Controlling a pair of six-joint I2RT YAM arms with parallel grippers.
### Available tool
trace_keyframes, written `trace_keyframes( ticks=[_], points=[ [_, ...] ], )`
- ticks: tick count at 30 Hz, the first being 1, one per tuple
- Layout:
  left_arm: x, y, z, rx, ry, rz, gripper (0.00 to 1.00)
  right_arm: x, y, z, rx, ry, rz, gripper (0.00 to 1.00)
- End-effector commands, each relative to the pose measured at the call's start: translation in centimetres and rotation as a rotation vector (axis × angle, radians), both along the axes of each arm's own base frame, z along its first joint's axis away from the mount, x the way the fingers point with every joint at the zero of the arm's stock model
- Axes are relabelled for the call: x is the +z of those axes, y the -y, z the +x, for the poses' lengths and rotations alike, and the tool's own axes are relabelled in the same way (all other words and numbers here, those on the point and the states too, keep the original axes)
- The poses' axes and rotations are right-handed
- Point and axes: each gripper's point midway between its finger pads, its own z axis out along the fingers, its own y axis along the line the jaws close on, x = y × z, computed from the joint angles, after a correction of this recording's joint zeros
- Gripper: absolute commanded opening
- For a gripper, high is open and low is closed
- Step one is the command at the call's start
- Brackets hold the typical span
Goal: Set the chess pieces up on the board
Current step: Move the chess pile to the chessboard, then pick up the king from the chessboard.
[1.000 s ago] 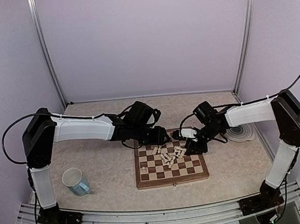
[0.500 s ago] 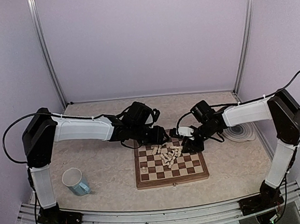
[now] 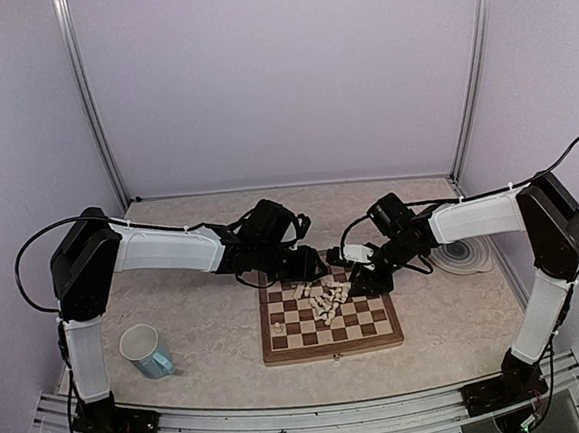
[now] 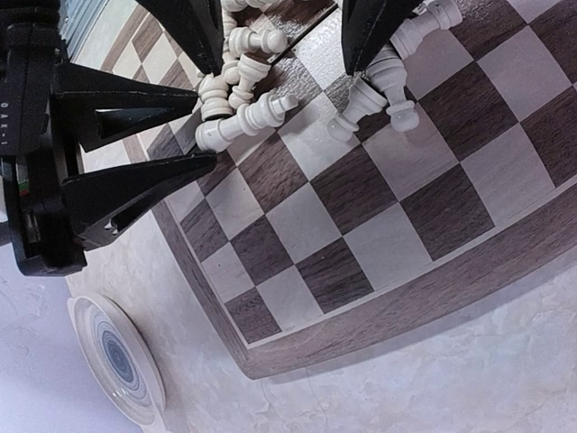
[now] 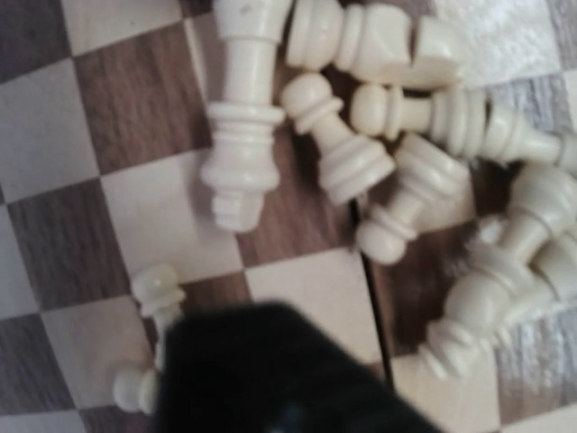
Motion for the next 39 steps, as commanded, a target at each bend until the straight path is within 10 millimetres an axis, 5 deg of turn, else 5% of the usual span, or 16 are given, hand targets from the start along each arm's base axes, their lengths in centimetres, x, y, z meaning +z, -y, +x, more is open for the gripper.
trace_keyframes(
  ticks=[1, 11, 33, 37, 39],
  points=[
    [0.5, -0.4, 0.1, 0.003, 0.025, -0.008, 0.46, 2.4, -1.4, 0.2, 0.003, -0.004, 0.053, 0.37],
    [0.7, -0.9, -0.4, 0.013, 0.02, -0.015, 0.45, 3.1, -1.9, 2.1, -0.048, 0.037, 0.054, 0.31],
    [0.0, -0.3, -0.8, 0.002, 0.004, -0.022, 0.45, -1.6, -1.1, 0.7, -0.021, -0.021, -0.083, 0.34],
    [0.1, -0.2, -0.7, -0.003, 0.008, -0.029, 0.45, -0.7, -1.4, 0.7, -0.012, -0.013, -0.062, 0.07],
    [0.3, 0.0, -0.7, -0.008, 0.012, -0.033, 0.45, 0.5, -2.0, 0.9, -0.014, -0.001, -0.024, 0.02]
  ],
)
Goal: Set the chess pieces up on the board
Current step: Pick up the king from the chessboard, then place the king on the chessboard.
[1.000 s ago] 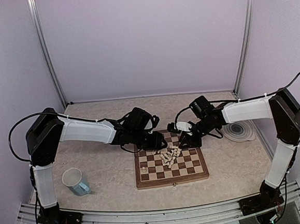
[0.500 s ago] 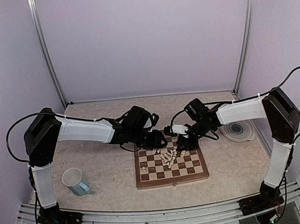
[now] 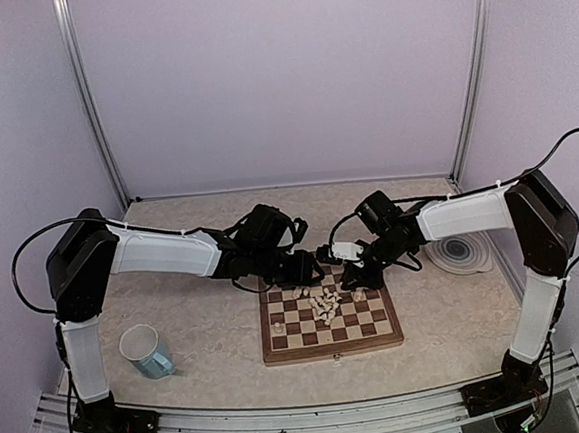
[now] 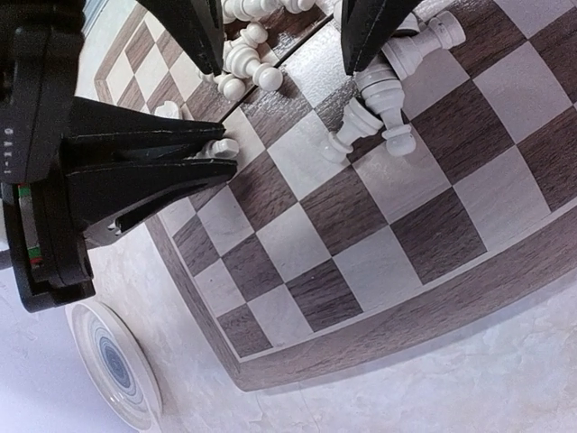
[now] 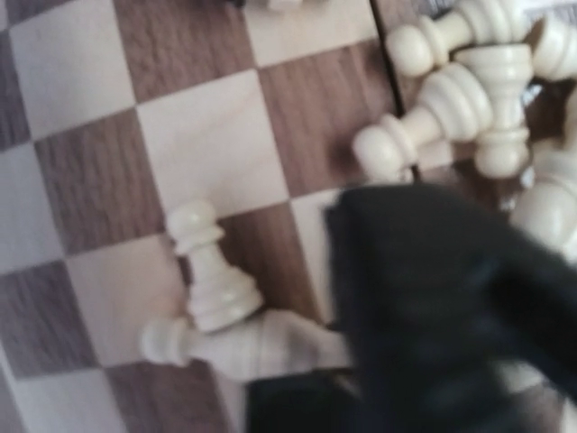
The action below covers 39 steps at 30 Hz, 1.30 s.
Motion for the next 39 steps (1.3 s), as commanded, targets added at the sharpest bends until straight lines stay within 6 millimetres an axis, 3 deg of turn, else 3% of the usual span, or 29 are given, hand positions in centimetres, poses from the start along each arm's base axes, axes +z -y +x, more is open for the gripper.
trace_keyframes(
  ticks=[1, 10, 16, 25, 32, 39],
  points=[
    [0.9, 0.7, -0.1, -0.011, 0.017, -0.031, 0.45, 1.5, -0.7, -0.2, 0.004, 0.003, 0.032, 0.01],
    [2.2, 0.4, 0.0, -0.012, 0.065, -0.057, 0.47, 9.6, -2.5, 0.4, -0.022, 0.052, 0.287, 0.0],
    [5.3, 1.1, -0.6, -0.043, 0.149, -0.165, 0.5, 12.6, -2.8, -0.1, -0.022, -0.076, 0.485, 0.0],
    [8.2, 2.7, -2.9, -0.141, 0.271, -0.24, 0.54, 14.4, -3.0, -1.4, 0.016, -0.281, 0.63, 0.0],
    [9.6, 3.8, -4.5, -0.198, 0.385, -0.302, 0.56, 15.1, -3.0, -1.6, 0.027, -0.319, 0.655, 0.0],
    [10.3, 3.2, -5.1, -0.183, 0.398, -0.362, 0.56, 14.4, -2.5, -1.8, 0.012, -0.32, 0.643, 0.0]
  ],
)
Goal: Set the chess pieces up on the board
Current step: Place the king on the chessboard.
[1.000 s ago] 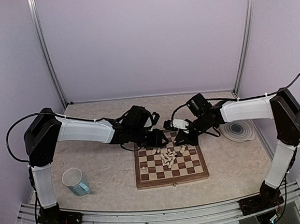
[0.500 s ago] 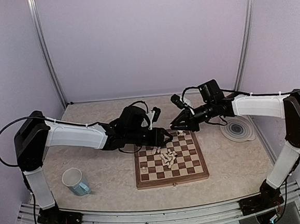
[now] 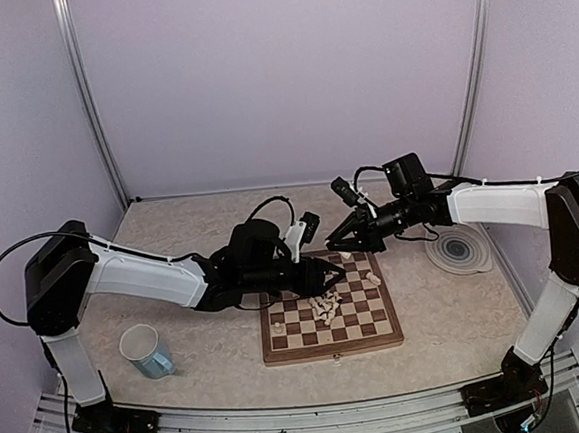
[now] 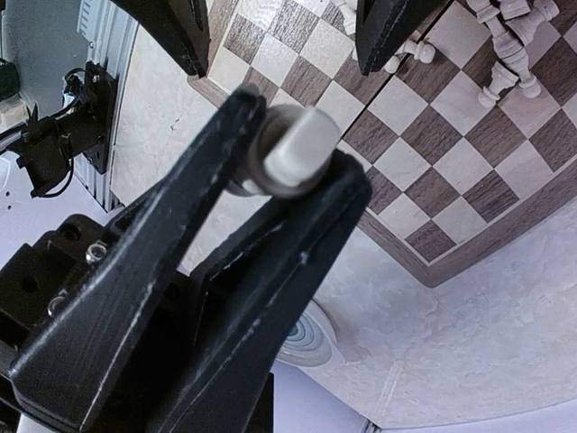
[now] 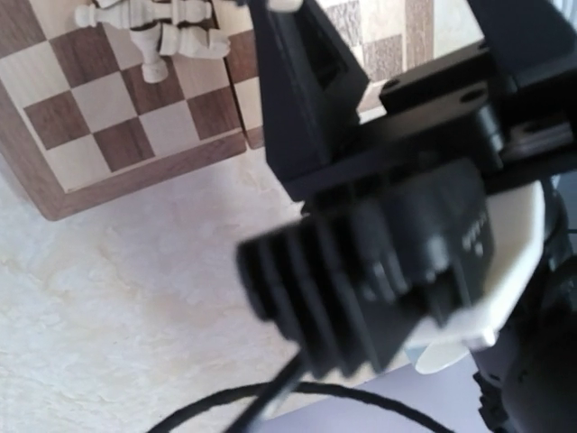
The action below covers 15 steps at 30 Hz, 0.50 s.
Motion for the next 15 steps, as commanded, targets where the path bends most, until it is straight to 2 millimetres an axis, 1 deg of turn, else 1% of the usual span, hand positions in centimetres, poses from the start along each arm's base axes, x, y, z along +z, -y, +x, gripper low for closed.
trace_keyframes(
  ticks=[1, 3, 5, 9, 10, 15],
  points=[
    [3.6, -0.2, -0.3, -0.002, 0.067, -0.098, 0.55, -0.8, 0.6, -0.1, -0.007, -0.025, 0.0, 0.0],
    [3.4, -0.5, -0.2, 0.009, 0.06, -0.081, 0.55, -2.3, 0.9, 0.4, -0.045, -0.025, -0.049, 0.0],
    [3.4, -1.1, -0.2, 0.028, 0.055, -0.06, 0.55, -4.4, 1.7, 0.8, -0.087, -0.012, -0.12, 0.0],
    [3.0, -2.9, 0.4, 0.095, 0.043, -0.001, 0.55, -7.6, 3.0, -0.1, -0.084, -0.002, -0.203, 0.0],
    [2.8, -3.2, 0.6, 0.108, 0.035, 0.007, 0.55, -8.4, 3.2, 0.0, -0.091, -0.008, -0.225, 0.0],
    [2.6, -3.8, 0.9, 0.128, 0.014, -0.001, 0.55, -12.5, 4.5, 2.5, -0.195, -0.025, -0.399, 0.0]
  ],
)
